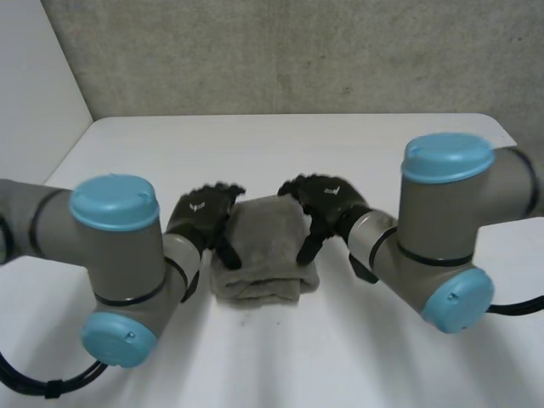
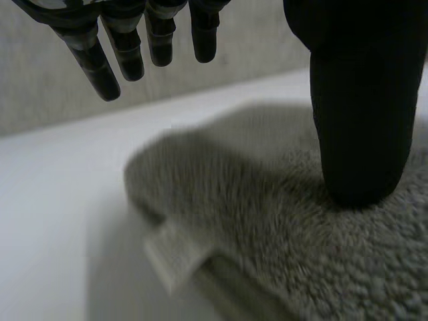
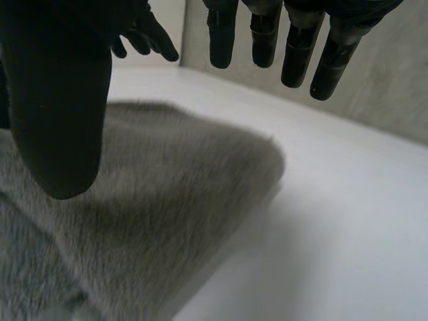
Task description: Fold the laundry
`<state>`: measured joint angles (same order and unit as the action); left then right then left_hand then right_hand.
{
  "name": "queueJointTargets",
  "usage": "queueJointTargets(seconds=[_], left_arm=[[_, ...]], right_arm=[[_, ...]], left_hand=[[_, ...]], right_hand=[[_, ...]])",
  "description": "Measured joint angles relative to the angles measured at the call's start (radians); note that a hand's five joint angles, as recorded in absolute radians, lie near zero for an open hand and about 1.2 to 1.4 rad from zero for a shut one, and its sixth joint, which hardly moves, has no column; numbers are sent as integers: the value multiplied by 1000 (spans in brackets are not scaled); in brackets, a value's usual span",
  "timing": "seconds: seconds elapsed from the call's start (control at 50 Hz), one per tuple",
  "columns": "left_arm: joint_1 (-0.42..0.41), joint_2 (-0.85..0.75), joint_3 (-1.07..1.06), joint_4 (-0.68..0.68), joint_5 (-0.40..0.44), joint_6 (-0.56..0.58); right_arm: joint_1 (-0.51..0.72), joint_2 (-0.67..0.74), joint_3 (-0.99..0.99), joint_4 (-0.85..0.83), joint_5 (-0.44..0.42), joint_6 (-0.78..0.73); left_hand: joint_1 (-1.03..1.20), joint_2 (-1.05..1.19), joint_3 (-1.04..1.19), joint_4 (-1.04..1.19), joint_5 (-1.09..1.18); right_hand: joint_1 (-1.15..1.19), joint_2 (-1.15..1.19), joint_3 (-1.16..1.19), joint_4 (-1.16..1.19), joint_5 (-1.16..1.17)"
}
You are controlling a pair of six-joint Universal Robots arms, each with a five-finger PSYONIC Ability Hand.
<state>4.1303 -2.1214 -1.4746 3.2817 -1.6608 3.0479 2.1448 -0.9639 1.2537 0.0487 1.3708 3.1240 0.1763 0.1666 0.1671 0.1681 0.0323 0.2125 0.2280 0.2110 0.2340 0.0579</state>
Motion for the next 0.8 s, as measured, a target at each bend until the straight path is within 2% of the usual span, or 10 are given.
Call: queueJointTargets(seconds=[0.12,0.24,0.3,0.32,0.38,0.5,0.58,0.6,0.72,0.8], left_arm=[[5,-43,-26,-15,-37,92],[9,7,-40,-11,-45,149],[8,36,-39,-11,-44,155],[7,94,-26,-10,-42,157],[6,158,-1,-13,-41,155],[31,300,107,-90,-42,132],[40,314,125,-112,-43,125],[100,370,219,-258,-42,80],[176,401,287,-445,-15,14],[200,410,292,-496,14,-8]], right_arm=[[4,133,-54,-2,-29,-66],[13,152,-89,-3,-19,-139],[13,120,-96,-4,-11,-150],[11,52,-102,-7,15,-154],[5,-22,-107,-10,54,-153],[-49,-232,-146,-1,243,-148],[-61,-260,-152,6,268,-147],[-113,-350,-174,61,334,-147],[-160,-386,-177,165,344,-148],[-175,-385,-165,212,335,-151]], left_hand=[[0,-2,-1,0,-2],[0,-2,-1,0,-2],[0,-2,-1,0,-2],[0,-2,-1,0,-2],[0,-2,-1,0,-2],[0,-2,-1,0,-2],[0,-2,-1,0,-2],[0,-2,-1,0,-2],[0,-2,-1,0,-2],[0,-2,-1,0,-2]], right_hand=[[0,0,0,0,0],[0,0,0,0,-5],[0,0,0,0,-5],[0,0,0,0,-6],[0,0,0,0,-6],[0,0,0,0,-6],[0,0,0,-3,-6],[0,0,0,-3,-6],[0,0,0,-3,-6],[0,0,0,-3,-6]])
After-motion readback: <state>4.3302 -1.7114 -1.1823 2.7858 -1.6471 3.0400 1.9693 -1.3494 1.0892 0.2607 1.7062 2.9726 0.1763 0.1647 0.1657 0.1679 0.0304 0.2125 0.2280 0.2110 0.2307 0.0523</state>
